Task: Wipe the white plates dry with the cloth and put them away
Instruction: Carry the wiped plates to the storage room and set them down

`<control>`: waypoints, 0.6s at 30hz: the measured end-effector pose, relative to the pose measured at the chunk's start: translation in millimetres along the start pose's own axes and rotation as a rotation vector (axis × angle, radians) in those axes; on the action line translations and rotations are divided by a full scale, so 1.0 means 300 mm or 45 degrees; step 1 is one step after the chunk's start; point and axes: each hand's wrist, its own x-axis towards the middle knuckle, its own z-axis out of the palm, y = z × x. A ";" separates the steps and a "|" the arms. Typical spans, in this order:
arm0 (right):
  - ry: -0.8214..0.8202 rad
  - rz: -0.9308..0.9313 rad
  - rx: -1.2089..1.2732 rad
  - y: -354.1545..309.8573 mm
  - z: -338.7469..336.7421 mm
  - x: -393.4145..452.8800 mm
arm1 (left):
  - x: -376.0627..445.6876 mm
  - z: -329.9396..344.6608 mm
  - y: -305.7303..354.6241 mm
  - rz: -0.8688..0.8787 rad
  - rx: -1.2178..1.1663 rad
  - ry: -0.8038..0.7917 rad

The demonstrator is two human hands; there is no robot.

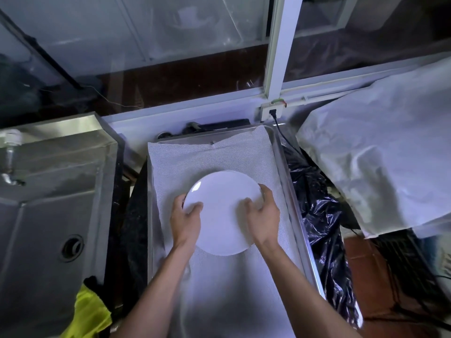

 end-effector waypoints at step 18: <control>0.348 0.076 0.156 0.003 -0.105 -0.377 | -0.193 -0.114 0.050 0.260 0.038 -0.380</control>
